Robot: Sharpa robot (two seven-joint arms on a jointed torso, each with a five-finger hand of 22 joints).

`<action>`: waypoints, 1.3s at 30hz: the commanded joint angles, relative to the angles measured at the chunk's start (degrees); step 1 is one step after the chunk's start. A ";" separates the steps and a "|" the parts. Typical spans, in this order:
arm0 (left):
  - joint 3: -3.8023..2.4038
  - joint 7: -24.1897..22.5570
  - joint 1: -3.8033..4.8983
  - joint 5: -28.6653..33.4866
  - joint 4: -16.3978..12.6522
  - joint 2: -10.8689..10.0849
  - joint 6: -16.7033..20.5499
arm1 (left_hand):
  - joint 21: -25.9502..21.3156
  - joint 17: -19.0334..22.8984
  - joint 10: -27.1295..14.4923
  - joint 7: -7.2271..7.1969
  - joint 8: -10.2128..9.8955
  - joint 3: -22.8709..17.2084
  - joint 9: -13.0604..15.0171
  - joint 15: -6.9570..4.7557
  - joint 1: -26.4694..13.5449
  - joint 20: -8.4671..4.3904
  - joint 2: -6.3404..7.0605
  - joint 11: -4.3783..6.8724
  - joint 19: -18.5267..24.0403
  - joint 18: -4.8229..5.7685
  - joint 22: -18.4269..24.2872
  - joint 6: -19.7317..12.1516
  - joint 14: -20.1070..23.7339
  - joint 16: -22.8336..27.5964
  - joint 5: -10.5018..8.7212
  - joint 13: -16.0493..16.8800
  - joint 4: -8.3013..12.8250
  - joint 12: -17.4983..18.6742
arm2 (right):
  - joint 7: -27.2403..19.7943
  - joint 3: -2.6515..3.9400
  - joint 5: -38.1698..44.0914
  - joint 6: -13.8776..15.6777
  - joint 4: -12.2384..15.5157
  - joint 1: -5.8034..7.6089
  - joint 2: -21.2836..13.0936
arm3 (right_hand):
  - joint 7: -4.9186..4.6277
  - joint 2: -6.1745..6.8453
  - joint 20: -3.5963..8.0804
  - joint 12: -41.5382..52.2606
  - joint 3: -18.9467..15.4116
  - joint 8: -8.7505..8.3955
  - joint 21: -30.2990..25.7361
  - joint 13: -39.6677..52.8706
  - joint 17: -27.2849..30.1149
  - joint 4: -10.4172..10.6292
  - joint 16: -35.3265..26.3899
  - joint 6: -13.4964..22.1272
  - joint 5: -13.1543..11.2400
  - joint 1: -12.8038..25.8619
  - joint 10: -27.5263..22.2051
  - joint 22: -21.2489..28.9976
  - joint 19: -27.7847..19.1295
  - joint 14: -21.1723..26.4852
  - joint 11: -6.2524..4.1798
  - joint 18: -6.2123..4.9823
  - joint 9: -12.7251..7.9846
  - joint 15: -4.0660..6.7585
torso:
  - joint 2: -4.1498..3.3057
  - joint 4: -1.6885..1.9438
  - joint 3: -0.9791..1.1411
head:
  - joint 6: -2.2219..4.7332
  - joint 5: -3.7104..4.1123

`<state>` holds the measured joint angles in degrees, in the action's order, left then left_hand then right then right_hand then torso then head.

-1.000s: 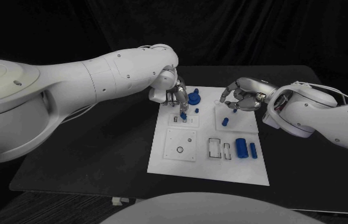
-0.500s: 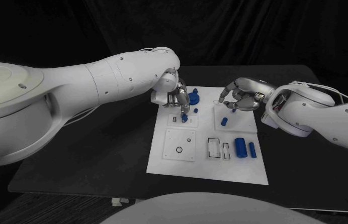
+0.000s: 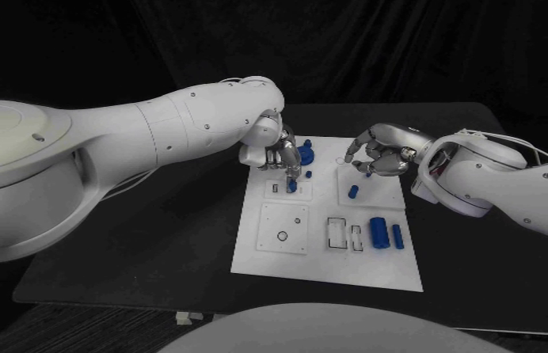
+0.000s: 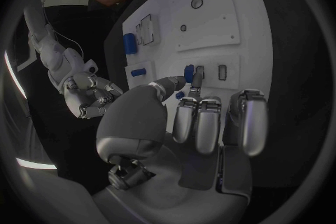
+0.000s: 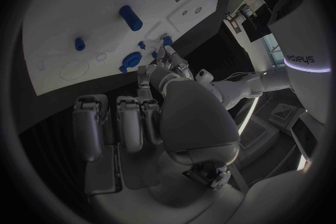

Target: Assemble the parts on the task board

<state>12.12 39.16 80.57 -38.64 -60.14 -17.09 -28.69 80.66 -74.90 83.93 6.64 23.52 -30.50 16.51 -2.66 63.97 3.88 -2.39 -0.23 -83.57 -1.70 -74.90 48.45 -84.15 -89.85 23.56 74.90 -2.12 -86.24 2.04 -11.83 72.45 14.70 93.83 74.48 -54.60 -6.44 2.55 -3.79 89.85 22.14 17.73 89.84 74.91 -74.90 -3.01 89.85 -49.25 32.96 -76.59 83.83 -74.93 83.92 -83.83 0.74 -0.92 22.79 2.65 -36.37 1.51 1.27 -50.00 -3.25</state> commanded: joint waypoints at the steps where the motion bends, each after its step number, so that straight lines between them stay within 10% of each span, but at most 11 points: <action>1: -0.06 -1.77 -0.12 0.58 -0.24 0.16 1.52 | -0.32 -15.10 1.67 -1.92 -0.19 0.37 23.04 0.13 0.31 -0.06 -0.57 -0.16 0.37 -0.88 -10.88 1.99 -5.85 -0.15 -0.34 10.90 0.14 0.39 | 0.83 0.04 0.10 -0.24 0.02 -0.16 -0.05 | -0.01 0.03 -0.33 0.15 0.31 -0.16 -0.28 15.09 -15.10 -0.04 0.15 0.46 -0.27 -0.68 6.17 -14.86 5.68 -6.17 0.35 0.75 -0.05 -0.37 | -0.01 0.01 -0.01 | 0.00 -0.01; 39: -0.05 -8.06 -1.10 -4.27 -5.88 -2.48 9.92 | -1.15 -15.10 1.01 -1.64 -1.34 0.60 23.01 0.37 0.67 0.16 -0.74 -0.43 0.86 -1.06 -10.60 1.75 -5.85 -0.15 -0.61 10.35 0.31 0.96 | 0.09 0.04 0.11 2.41 0.43 -1.60 -0.91 | -0.14 0.18 -0.37 0.15 0.46 -0.36 -0.63 15.09 -15.10 -0.25 0.15 0.53 0.00 -0.87 6.17 -14.69 5.38 -6.17 0.48 0.63 -0.19 -0.44 | 0.21 0.13 0.02 | 0.00 -0.32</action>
<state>12.12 34.71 79.64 -39.48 -65.44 -19.45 -21.86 79.33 -74.90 83.93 6.64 22.16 -30.11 18.74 -2.66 64.38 4.09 -2.74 -0.23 -82.94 -1.71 -74.90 48.45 -84.15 -89.85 22.85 74.90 -1.90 -85.34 1.99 -11.80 72.44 15.47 94.11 73.12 -55.39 -6.65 2.79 -3.79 89.85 22.29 17.73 89.40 74.91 -74.94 -3.16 89.85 -49.04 32.96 -76.84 84.03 -74.91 83.92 -83.99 0.94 -0.91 22.65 2.49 -36.21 1.63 1.28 -50.00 -3.60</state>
